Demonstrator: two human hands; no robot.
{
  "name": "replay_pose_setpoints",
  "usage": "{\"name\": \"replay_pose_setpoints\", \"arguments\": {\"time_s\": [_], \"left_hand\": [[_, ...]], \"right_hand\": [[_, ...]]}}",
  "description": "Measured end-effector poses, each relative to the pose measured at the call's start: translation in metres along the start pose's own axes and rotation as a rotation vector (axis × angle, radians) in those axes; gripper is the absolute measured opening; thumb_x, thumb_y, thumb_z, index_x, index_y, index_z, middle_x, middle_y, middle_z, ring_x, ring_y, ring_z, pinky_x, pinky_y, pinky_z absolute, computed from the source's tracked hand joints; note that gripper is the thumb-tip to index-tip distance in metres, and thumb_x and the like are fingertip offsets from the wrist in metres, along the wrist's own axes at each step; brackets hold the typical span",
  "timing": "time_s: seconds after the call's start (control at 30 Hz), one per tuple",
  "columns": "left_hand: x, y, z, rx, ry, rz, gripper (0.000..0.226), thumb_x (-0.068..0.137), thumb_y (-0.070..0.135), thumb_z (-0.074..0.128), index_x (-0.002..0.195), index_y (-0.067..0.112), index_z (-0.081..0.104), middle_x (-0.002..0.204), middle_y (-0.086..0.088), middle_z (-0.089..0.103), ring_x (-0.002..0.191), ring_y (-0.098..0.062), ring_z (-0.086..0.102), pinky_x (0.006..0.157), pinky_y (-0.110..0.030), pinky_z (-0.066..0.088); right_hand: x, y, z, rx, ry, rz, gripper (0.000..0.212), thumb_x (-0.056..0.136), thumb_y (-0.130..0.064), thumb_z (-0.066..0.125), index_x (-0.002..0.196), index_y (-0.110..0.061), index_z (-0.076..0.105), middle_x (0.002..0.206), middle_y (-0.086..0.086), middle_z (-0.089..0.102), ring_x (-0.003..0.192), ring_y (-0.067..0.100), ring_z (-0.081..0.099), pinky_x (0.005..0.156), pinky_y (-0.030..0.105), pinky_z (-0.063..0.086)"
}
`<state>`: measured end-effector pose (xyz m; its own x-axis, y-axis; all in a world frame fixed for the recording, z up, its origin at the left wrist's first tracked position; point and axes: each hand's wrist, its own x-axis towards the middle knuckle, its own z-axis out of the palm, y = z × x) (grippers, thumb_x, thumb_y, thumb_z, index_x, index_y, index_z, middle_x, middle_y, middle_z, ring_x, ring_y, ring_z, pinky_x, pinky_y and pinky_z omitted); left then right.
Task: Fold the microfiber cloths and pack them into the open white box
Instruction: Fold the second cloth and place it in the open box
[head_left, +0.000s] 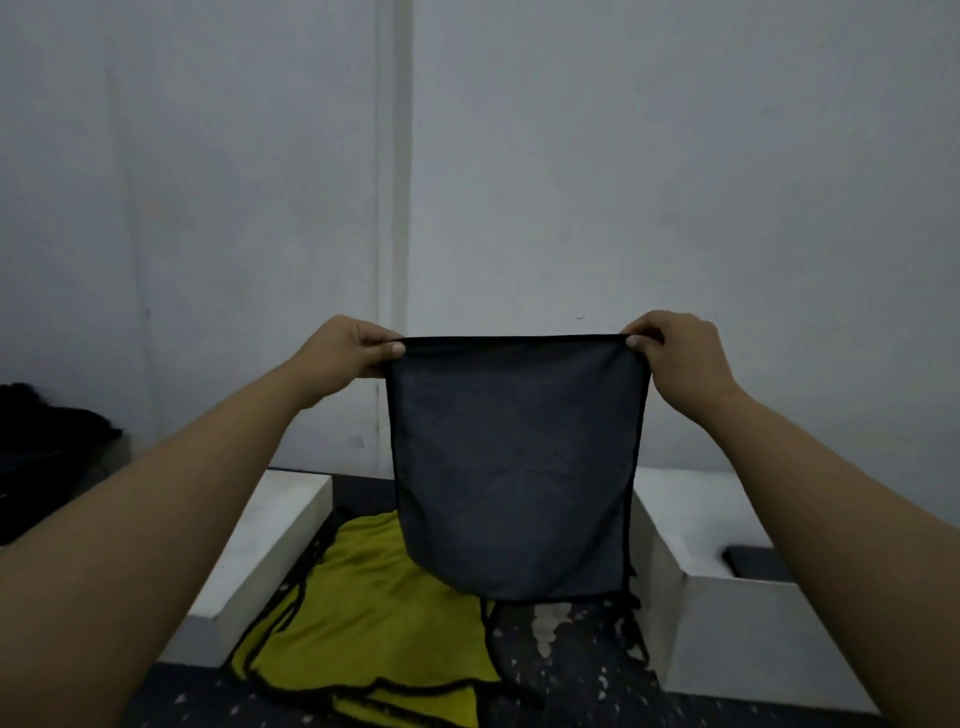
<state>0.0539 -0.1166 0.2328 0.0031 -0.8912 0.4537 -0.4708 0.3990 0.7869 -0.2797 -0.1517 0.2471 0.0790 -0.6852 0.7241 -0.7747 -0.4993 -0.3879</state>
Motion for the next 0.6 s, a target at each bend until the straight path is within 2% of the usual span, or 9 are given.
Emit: {"name": "replay_pose_setpoints", "arguments": {"time_s": [0.1,0.33,0.47,0.6], "left_hand": [[-0.001,0.005,0.008,-0.038,-0.004,0.02,0.017,0.088,0.007,0.058,0.1,0.015,0.068,0.072,0.018,0.073,0.077,0.0,0.069,0.071,-0.009,0.053],[-0.045,0.019,0.021,-0.091,0.007,0.029,0.013,0.083,0.002,0.062,0.086,0.012,0.07,0.068,0.013,0.073,0.072,-0.002,0.069,0.066,-0.009,0.052],[-0.103,0.012,0.031,-0.095,-0.066,-0.029,0.018,0.082,-0.001,0.061,0.079,0.013,0.073,0.067,0.007,0.074,0.068,-0.004,0.069,0.065,-0.01,0.052],[-0.172,0.001,0.049,-0.104,-0.148,-0.12,0.036,0.081,-0.002,0.061,0.062,0.025,0.076,0.064,0.006,0.073,0.063,-0.003,0.068,0.061,-0.011,0.054]], "right_hand": [[-0.006,0.006,-0.009,0.017,0.023,0.028,0.019,0.091,-0.009,0.053,0.099,-0.006,0.07,0.103,0.01,0.07,0.09,0.016,0.057,0.076,0.017,0.033],[-0.05,0.016,-0.036,0.127,-0.018,0.053,0.016,0.089,-0.01,0.058,0.098,-0.007,0.071,0.089,0.002,0.066,0.085,0.013,0.059,0.078,0.018,0.039],[-0.104,0.02,-0.055,0.17,-0.124,0.046,0.012,0.087,-0.01,0.06,0.093,-0.011,0.071,0.083,0.0,0.067,0.073,-0.001,0.059,0.065,-0.005,0.038],[-0.175,0.025,-0.07,0.163,-0.33,0.046,0.013,0.087,-0.012,0.062,0.081,-0.022,0.069,0.079,-0.007,0.07,0.069,-0.01,0.061,0.064,-0.003,0.039]]}}
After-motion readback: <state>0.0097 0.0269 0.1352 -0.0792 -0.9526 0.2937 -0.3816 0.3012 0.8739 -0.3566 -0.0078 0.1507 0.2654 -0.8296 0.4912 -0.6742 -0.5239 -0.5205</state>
